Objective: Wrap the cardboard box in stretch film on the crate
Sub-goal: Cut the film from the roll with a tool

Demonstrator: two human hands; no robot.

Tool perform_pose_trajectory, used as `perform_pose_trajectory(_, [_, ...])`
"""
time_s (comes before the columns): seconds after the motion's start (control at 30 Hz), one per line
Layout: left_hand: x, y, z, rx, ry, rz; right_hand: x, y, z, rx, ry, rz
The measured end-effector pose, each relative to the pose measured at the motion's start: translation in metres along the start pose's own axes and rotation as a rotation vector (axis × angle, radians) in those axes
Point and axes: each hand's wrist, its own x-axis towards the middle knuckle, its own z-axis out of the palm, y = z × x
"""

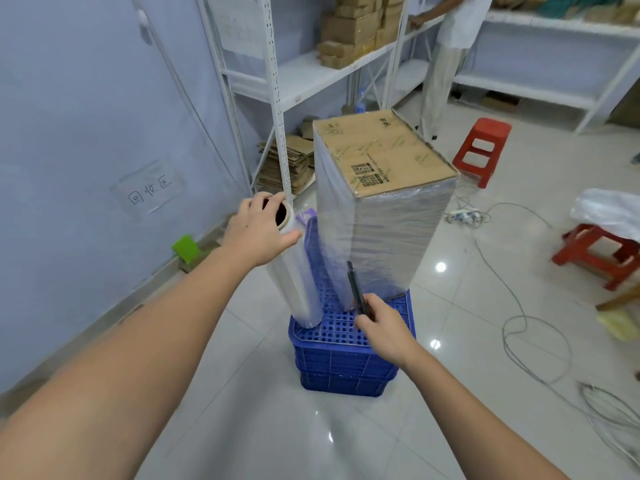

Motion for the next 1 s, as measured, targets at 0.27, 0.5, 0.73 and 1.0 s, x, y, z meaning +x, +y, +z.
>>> perform_pose_trajectory(0.27, [0.025, 0.027, -0.015, 0.135, -0.104, 0.012, -0.004, -0.022, -0.006, 0.164, 0.088, -0.012])
perform_pose_trajectory(0.5, [0.018, 0.032, -0.005, 0.093, -0.030, 0.080, 0.015, -0.024, -0.020, 0.093, 0.149, -0.074])
perform_pose_trajectory(0.73, [0.020, 0.027, 0.002, 0.015, 0.044, 0.055, 0.034, -0.046, -0.021, 0.134, 0.180, -0.124])
perform_pose_trajectory(1.0, [0.023, 0.033, 0.010, 0.037, 0.078, 0.084, 0.058, -0.067, -0.014, 0.020, 0.179, -0.187])
